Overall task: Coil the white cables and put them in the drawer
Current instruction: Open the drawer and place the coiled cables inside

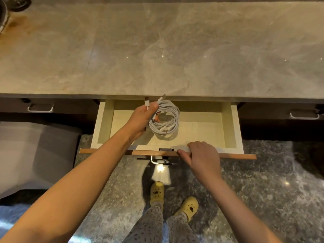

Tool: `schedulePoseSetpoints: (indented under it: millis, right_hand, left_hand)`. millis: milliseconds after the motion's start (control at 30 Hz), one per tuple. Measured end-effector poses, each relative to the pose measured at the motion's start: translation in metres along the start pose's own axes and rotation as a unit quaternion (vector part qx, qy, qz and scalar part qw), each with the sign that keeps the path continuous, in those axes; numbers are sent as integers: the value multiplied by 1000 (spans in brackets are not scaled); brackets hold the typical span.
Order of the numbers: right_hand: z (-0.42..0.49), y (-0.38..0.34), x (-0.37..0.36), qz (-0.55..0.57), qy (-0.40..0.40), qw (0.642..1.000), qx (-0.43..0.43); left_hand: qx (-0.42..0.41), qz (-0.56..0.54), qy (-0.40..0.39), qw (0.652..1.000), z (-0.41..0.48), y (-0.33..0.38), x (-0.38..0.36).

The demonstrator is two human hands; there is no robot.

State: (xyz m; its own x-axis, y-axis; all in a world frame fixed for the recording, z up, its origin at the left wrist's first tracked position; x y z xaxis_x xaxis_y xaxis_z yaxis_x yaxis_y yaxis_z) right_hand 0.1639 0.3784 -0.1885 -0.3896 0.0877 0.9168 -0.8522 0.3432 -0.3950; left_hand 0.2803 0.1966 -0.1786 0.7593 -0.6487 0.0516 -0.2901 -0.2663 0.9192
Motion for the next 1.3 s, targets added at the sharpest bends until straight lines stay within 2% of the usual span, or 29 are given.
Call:
schedulePoseSetpoints:
  millis: [233, 400, 467, 567, 700, 767, 833, 900, 1000, 1100, 1167, 1200, 1300]
  right_hand:
    - [-11, 0, -4, 18, 25, 1000, -1]
    - [-12, 0, -7, 18, 40, 999, 9]
    - [-11, 1, -7, 20, 41, 999, 9]
    - [-10, 1, -6, 26, 52, 998, 16]
    - [-8, 1, -5, 27, 63, 997, 27]
    - [-7, 2, -5, 26, 55, 998, 25]
    - [-4, 2, -5, 21, 53, 998, 26]
    - [-1, 1, -5, 17, 58, 998, 33]
    - [6, 2, -2, 18, 46, 998, 35]
    - [16, 0, 3, 20, 14, 1000, 14]
    - [24, 1, 6, 84, 11, 996, 0]
    - [23, 1, 10, 151, 32, 988, -3]
    - [-5, -3, 19, 343, 156, 926, -30]
  left_hand:
    - [79, 141, -49, 986, 10, -43, -5]
    - [78, 242, -32, 967, 21, -58, -2]
    - [41, 346, -15, 937, 29, -63, -2]
    - [10, 492, 28, 870, 37, -74, 0]
    - [53, 506, 50, 860, 39, -76, 2]
    - [73, 530, 46, 843, 33, -62, 5]
    - [40, 562, 41, 825, 11, -40, 6]
    - [-43, 568, 29, 821, -28, -20, 3]
    - [-119, 578, -39, 806, -76, -20, -3]
    - [-181, 651, -45, 736, -77, -39, -2]
    - [-193, 675, -9, 712, -68, -44, -1]
    - [-199, 684, 3, 702, -65, -43, -1]
    - [-226, 698, 39, 678, -56, -41, 0]
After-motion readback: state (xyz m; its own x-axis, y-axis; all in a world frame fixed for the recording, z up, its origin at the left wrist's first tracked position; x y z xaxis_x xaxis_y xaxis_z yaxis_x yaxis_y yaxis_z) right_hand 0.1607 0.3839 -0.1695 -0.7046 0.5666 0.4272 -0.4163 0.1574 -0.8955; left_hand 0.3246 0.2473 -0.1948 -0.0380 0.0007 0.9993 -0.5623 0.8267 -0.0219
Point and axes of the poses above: each hand's wrist, its own z-axis towards the middle knuckle, its own x-axis out of the back of the hand, y = z × x, the point moved 3 cm from there along z, towards the middle knuckle, and after that the axes turned 12 degrees about z, right-handed, at the moved point
